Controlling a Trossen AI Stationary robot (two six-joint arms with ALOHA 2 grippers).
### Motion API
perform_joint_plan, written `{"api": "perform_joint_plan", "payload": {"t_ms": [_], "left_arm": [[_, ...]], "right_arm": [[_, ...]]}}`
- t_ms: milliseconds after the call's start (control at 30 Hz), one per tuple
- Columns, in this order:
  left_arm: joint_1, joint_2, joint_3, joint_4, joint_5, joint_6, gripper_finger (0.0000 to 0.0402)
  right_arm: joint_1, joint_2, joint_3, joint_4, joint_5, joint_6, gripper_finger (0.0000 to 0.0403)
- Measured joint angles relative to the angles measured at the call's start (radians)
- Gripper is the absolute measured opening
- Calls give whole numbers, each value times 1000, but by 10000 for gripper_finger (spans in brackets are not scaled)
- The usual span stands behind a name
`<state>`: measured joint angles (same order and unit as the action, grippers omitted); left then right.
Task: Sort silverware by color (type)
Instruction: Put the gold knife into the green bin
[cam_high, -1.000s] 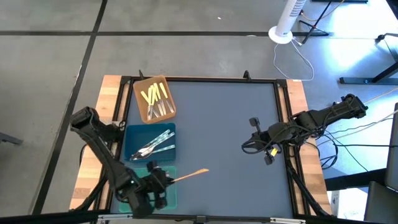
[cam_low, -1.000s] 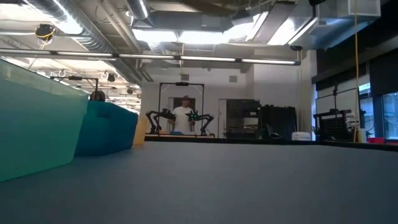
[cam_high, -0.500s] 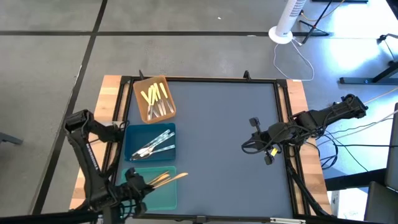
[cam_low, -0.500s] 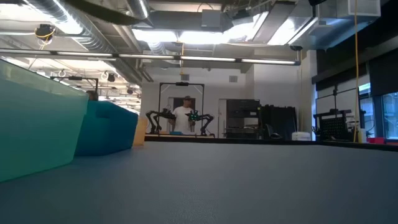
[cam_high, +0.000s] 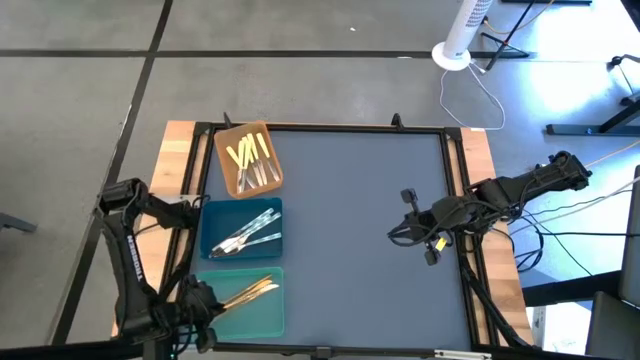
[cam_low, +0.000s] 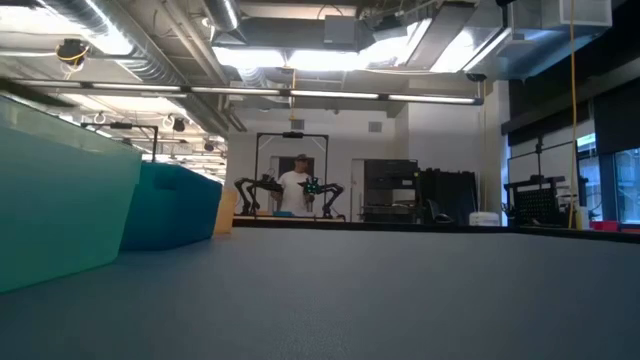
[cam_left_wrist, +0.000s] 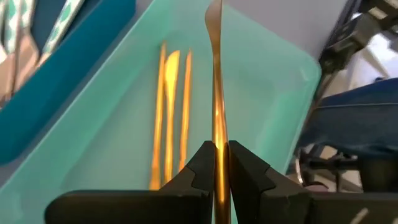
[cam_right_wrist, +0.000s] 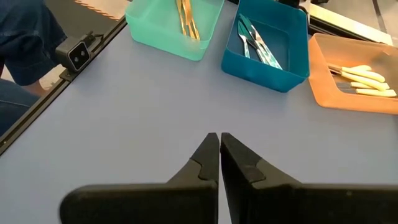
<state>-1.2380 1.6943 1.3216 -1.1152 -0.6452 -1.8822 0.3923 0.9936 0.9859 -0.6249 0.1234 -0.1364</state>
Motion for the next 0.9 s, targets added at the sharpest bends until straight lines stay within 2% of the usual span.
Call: {"api": "perform_joint_plan", "payload": {"t_ms": [133,600,900], "left_arm": [[-3,0,-10,-4,31,-25,24],[8,1,-162,65,35,-50,24],[8,1,-240,166,40,-50,25]], "right_arm": [[0,0,0,3,0,0,5],[0,0,0,3,0,1,5],[0,0,0,3,0,1,5]]}}
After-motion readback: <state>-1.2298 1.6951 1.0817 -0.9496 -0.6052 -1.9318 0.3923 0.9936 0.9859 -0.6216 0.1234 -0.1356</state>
